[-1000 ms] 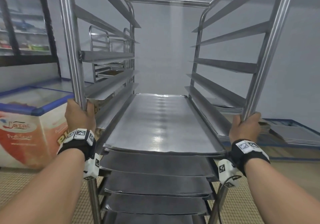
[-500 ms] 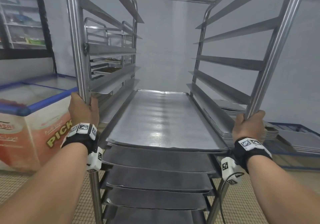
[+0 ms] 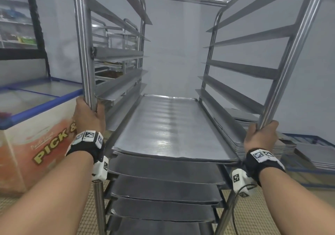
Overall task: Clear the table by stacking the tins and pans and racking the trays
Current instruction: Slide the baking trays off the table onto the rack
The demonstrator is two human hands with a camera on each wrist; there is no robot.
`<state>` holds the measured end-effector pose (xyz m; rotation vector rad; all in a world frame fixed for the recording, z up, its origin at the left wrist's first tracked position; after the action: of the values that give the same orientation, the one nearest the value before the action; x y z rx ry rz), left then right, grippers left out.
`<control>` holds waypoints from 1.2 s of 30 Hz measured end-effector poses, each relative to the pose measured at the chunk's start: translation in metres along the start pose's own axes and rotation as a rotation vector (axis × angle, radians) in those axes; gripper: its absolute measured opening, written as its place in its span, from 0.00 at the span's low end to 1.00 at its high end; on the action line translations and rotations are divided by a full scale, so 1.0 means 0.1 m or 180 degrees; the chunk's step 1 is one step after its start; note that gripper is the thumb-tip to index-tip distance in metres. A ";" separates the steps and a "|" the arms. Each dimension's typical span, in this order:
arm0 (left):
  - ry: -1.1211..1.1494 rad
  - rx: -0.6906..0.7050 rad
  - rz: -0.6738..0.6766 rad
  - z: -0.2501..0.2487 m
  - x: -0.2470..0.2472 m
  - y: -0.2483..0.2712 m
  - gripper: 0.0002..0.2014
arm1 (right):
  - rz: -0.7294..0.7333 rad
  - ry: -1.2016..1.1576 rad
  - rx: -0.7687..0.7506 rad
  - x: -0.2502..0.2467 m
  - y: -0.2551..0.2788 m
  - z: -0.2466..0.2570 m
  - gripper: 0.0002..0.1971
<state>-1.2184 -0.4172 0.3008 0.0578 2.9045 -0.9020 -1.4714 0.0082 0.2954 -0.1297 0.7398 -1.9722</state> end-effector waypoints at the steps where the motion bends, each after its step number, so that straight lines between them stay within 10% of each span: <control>1: -0.0006 -0.0003 0.0003 0.00 0.06 -0.03 0.15 | 0.0036 0.0014 0.0033 0.07 -0.05 -0.01 0.14; 36: -0.0393 -0.0081 -0.0185 1.20 3.23 -2.27 0.14 | 0.0087 -0.0172 0.0307 3.98 -1.78 -0.23 0.15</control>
<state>-1.5442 -0.6698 0.2955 -0.0817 2.8157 -0.8453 -1.8194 -0.2552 0.2897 -0.1138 0.6072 -1.9665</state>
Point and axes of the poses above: each hand's wrist, its own y-axis away from the middle knuckle, its own x-axis out of the palm, z = x × y, the point moved 4 cm from there along -y, towards the middle knuckle, and after that the axes turned 1 degree about -x, right-handed, at the moved point
